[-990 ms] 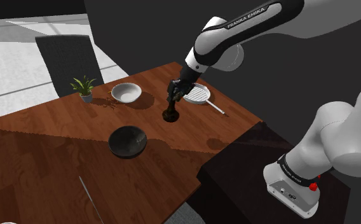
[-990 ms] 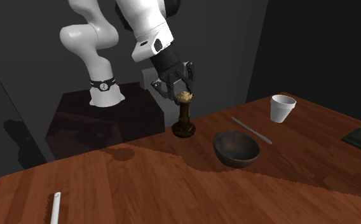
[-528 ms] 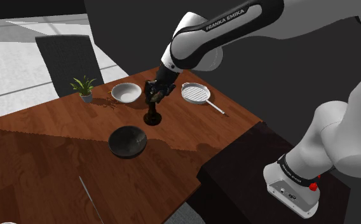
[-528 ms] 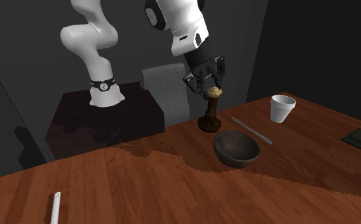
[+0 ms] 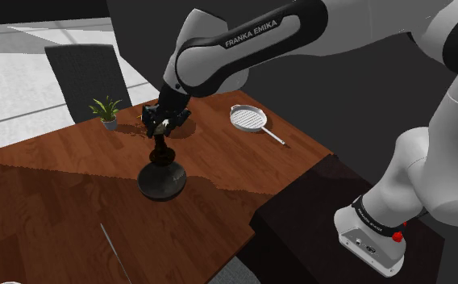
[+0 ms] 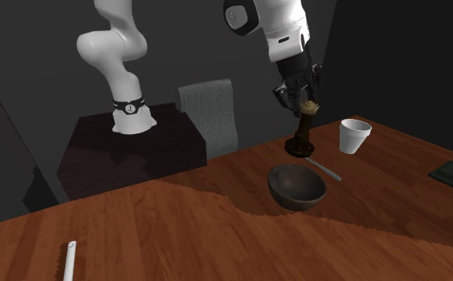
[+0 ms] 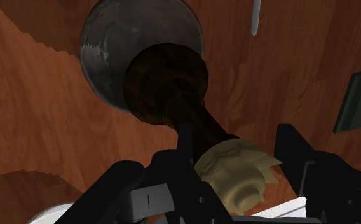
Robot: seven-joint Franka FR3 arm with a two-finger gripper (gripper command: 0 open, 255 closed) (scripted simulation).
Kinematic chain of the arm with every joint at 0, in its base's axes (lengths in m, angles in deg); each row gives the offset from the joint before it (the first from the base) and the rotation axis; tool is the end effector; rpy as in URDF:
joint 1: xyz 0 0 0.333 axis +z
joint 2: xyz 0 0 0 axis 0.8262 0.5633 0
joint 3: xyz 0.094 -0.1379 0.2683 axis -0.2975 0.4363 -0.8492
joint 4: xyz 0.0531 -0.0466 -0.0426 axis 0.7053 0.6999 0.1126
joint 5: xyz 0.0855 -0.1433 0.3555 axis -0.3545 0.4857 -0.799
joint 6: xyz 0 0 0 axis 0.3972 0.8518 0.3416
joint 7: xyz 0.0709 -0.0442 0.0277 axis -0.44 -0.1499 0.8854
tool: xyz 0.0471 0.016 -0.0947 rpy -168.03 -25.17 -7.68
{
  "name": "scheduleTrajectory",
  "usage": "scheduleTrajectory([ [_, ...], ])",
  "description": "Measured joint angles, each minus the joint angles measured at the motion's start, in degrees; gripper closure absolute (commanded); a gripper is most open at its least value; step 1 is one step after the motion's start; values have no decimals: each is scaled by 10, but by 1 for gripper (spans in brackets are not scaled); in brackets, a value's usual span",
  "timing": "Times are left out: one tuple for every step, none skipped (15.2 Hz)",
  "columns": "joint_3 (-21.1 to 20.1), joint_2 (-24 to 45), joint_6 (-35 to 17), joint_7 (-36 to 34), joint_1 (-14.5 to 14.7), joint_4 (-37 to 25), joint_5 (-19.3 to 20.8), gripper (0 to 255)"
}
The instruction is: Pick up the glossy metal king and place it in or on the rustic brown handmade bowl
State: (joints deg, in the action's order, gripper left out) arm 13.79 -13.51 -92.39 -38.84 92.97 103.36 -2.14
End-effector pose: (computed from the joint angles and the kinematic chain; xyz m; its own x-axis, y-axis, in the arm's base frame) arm 0.5280 0.3776 0.3646 0.9917 0.0039 0.1287 0.0544 -0.9188 -0.3908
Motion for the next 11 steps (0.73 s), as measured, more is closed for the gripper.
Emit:
scheduleTrajectory([
  [0, 9, 2, -9, 4, -13, 4, 255],
  [-1, 19, 0, -9, 5, -21, 4, 255],
  [-1, 26, -2, -10, 5, -26, 3, 255],
  [-3, 29, -7, -6, 4, -24, 1, 255],
  [-4, 34, -13, -4, 5, -23, -2, 255],
  [-5, 38, -19, 0, 3, -20, -5, 255],
  [-7, 42, -25, 3, 3, -19, -8, 255],
  [-8, 46, -31, 6, 3, -16, -10, 255],
  [-10, 52, -35, 9, 2, -18, -13, 255],
  [-11, 56, -42, 13, 1, -16, -16, 255],
  [-13, 61, -47, 16, 0, -15, -19, 255],
])
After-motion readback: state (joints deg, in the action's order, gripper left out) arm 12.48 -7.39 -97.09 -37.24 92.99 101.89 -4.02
